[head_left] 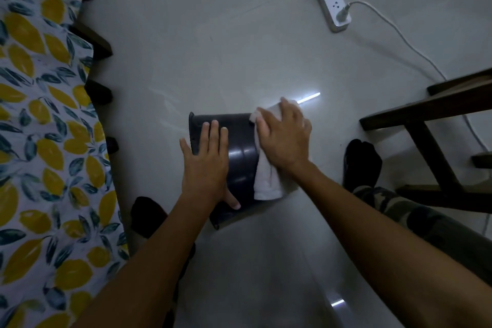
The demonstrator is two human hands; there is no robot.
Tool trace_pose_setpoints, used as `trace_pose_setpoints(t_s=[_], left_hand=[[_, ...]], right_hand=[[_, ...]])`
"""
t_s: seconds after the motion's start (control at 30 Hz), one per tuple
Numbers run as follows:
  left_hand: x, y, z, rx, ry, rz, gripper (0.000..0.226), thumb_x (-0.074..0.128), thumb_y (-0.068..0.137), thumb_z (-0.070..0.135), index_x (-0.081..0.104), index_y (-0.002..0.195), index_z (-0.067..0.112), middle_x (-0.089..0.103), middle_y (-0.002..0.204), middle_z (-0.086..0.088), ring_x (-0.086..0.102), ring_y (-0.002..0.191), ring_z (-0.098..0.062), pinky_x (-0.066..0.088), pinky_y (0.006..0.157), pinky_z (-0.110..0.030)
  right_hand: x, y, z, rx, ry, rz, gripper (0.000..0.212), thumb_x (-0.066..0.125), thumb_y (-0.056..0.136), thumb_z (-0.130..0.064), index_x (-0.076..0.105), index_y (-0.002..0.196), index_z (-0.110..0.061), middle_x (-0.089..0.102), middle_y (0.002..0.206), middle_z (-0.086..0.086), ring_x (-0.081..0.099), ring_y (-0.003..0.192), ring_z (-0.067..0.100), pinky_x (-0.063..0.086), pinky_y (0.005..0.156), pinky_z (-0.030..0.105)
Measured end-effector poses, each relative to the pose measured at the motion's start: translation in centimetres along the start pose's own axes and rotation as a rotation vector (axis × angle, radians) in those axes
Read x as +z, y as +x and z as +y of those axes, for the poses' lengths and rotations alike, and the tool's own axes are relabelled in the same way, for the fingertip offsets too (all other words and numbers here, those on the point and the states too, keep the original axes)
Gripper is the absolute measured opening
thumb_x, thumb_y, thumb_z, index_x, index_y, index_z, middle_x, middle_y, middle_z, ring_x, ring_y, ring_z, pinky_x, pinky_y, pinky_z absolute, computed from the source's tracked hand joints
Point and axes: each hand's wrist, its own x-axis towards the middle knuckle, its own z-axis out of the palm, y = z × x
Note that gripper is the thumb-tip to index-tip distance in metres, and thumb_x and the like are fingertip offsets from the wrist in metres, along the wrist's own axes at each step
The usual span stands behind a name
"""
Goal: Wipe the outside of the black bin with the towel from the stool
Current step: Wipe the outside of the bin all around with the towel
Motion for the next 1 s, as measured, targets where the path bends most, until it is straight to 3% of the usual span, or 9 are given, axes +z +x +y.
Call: trace_pose_setpoints(t_s=[0.1,0.17,0.23,0.43,0.57,0.77,0.9,0.93,1.0], left_hand=[[0.3,-0.7,0.5,-0.006,-0.042,0.026,0.173,0.078,0.038,0.087,-0.015,0.158,0.005,-0.019,0.166,-0.021,-0.013,0.155,-0.038,0.009,0.121,-0.066],[0.6,-1.5,1.1,-0.011,-0.045,0.049,0.17,0.079,0.041,0.085,-0.014,0.158,0.005,-0.019,0.166,-0.022,-0.015,0.154,-0.038,0.003,0.122,-0.065],[0.7,-2.1,1.6,-0.003,-0.035,0.073,0.166,0.081,0.045,0.081,-0.012,0.159,0.004,-0.019,0.166,-0.023,-0.016,0.154,-0.038,0.001,0.122,-0.065],[-0.4,-1.9,0.5,0.037,-0.012,0.198,0.139,0.087,0.066,0.057,0.0,0.16,0.004,-0.008,0.168,-0.02,-0.007,0.156,-0.034,0.007,0.124,-0.058],[-0.4,-1.9,0.4,0.032,0.004,0.27,0.125,0.092,0.065,0.048,0.022,0.158,0.001,0.013,0.167,-0.022,0.011,0.155,-0.035,0.011,0.121,-0.056],[0.4,-5.5,4.3,-0.036,-0.071,0.242,0.097,0.083,0.077,0.043,0.037,0.154,0.007,0.025,0.163,-0.024,0.026,0.152,-0.037,0.024,0.116,-0.063],[0.0,-7.3,5.4,-0.088,-0.141,0.257,0.081,0.089,0.072,0.037,0.055,0.14,0.01,0.064,0.128,-0.013,0.063,0.112,-0.029,0.049,0.09,-0.048],[-0.2,-7.5,5.4,-0.094,-0.168,0.286,0.078,0.088,0.073,0.034,0.055,0.139,0.01,0.067,0.12,-0.011,0.065,0.103,-0.026,0.05,0.081,-0.043],[-0.9,-7.5,4.8,-0.11,-0.225,0.319,0.081,0.091,0.071,0.026,0.053,0.14,0.009,0.067,0.116,-0.012,0.066,0.096,-0.026,0.051,0.071,-0.039]], right_hand=[[-0.8,0.8,1.3,0.245,0.178,-0.052,0.046,0.026,0.106,-0.052,0.056,0.139,-0.039,0.038,0.157,0.016,0.041,0.14,0.039,0.036,0.11,0.054],[-1.5,0.8,1.8,0.233,0.267,-0.046,0.045,0.027,0.11,-0.043,0.058,0.138,-0.028,0.056,0.14,0.015,0.054,0.126,0.034,0.043,0.099,0.042],[-1.9,0.3,2.2,0.222,0.27,-0.001,0.043,0.027,0.111,-0.036,0.059,0.136,-0.02,0.065,0.129,0.013,0.06,0.118,0.032,0.04,0.088,0.034],[-2.4,-0.7,2.6,0.282,0.399,0.105,0.037,0.029,0.112,-0.035,0.056,0.13,-0.018,0.064,0.121,0.011,0.063,0.105,0.023,0.04,0.081,0.025],[-2.8,-0.9,2.6,0.305,0.505,0.132,0.037,0.029,0.112,-0.036,0.057,0.128,-0.019,0.061,0.128,0.008,0.054,0.1,0.011,0.031,0.071,0.006],[-3.1,-4.7,3.6,0.3,0.548,0.11,0.043,0.033,0.111,-0.038,0.052,0.146,-0.02,0.053,0.148,0.003,0.051,0.122,0.005,0.027,0.084,-0.008],[-4.6,-8.6,3.7,0.259,0.568,0.17,0.046,0.036,0.109,-0.042,0.053,0.146,-0.021,0.058,0.146,0.0,0.051,0.127,0.003,0.024,0.09,-0.009],[-5.0,-9.7,3.7,0.239,0.591,0.193,0.048,0.035,0.108,-0.043,0.054,0.146,-0.02,0.06,0.145,0.0,0.052,0.127,0.003,0.025,0.094,-0.009],[-5.5,-12.1,3.5,0.2,0.628,0.203,0.054,0.033,0.104,-0.048,0.052,0.147,-0.021,0.059,0.146,0.0,0.054,0.132,0.008,0.035,0.109,0.008]])
